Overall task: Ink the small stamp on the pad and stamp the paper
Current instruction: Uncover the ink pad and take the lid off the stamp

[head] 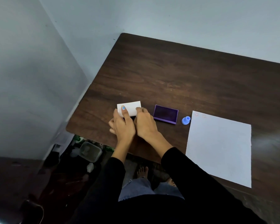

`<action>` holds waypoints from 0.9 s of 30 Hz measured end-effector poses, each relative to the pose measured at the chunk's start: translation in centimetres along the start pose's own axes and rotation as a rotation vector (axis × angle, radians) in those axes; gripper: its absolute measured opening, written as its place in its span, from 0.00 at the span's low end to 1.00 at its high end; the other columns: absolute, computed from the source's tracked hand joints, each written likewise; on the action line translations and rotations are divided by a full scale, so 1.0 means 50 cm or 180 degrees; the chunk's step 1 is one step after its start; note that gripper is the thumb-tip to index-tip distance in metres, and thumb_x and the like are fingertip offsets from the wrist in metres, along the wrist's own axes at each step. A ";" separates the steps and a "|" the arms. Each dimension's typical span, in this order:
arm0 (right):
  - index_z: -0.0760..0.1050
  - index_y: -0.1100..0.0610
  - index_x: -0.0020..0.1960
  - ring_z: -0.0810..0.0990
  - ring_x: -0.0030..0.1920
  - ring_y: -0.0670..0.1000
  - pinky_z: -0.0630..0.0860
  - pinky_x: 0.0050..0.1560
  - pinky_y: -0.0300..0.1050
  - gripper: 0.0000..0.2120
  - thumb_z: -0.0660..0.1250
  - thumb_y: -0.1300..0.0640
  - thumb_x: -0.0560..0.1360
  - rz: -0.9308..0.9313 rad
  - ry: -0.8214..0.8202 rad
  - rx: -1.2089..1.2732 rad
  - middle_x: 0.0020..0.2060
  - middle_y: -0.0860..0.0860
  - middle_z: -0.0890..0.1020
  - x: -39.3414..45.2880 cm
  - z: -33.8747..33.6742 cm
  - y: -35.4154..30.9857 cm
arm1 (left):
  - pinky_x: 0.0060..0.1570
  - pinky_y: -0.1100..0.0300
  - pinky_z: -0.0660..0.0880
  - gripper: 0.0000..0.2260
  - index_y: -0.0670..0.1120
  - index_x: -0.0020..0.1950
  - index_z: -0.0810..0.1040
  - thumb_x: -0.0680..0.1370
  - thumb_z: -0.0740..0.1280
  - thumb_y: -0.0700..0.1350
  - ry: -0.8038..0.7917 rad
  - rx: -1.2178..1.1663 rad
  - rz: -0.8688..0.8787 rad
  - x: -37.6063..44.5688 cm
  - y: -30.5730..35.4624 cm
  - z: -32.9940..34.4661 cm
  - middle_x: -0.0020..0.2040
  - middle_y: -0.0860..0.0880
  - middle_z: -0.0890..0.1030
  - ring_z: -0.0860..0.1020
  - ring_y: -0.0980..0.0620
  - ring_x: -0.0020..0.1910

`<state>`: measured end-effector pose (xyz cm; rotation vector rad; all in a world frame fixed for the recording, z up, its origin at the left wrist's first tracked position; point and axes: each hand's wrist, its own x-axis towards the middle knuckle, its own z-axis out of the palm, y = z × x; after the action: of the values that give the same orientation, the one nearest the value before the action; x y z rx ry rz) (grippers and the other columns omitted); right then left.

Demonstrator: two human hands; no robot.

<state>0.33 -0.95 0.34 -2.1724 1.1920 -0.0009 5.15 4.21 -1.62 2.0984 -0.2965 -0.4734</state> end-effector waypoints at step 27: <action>0.77 0.60 0.45 0.80 0.46 0.59 0.76 0.43 0.46 0.11 0.73 0.63 0.64 0.1531 0.0798 0.0430 0.47 0.58 0.81 -0.039 -0.229 0.231 | 0.53 0.61 0.68 0.16 0.42 0.61 0.76 0.74 0.69 0.43 -0.1595 0.0723 0.1955 -0.102 0.064 0.162 0.57 0.45 0.80 0.75 0.47 0.57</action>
<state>-12.92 -9.97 3.73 -1.7599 1.7787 -0.1475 -3.10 -1.65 -1.78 1.9368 -1.2900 -0.5987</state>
